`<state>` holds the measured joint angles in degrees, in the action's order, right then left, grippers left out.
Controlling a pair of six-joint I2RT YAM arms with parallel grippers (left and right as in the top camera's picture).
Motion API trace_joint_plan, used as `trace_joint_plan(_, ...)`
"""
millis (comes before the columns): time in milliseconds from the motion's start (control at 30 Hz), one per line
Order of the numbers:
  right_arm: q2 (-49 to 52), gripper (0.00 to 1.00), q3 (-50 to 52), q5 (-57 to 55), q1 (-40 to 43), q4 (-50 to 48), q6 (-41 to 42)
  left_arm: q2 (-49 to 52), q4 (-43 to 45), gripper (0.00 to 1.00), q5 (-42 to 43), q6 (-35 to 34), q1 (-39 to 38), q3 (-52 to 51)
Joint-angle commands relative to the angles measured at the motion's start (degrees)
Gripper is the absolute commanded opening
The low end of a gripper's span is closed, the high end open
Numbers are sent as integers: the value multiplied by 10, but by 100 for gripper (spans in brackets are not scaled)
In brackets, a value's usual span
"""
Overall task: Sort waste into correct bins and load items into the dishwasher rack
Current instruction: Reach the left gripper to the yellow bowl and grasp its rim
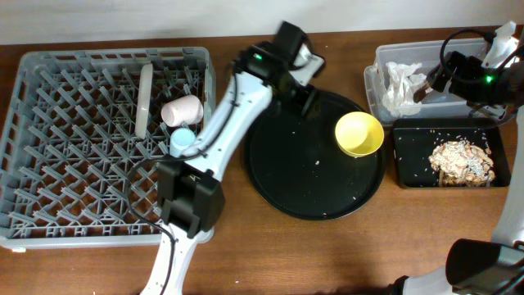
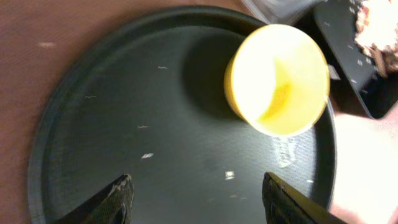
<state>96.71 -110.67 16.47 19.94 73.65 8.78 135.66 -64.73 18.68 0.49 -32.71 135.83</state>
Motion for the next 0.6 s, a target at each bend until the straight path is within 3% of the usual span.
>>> trace_joint_plan(0,2,98,2,-7,0,1,-4,-5,43,66,-33,-14,-44,-37)
trace_joint_plan(100,2,98,2,-7,0,6,-4,-5,73,66,-107,-44,-78,-70)
trace_joint_plan(567,2,98,2,-7,0,11,-4,-2,238,66,-117,-65,-123,-177)
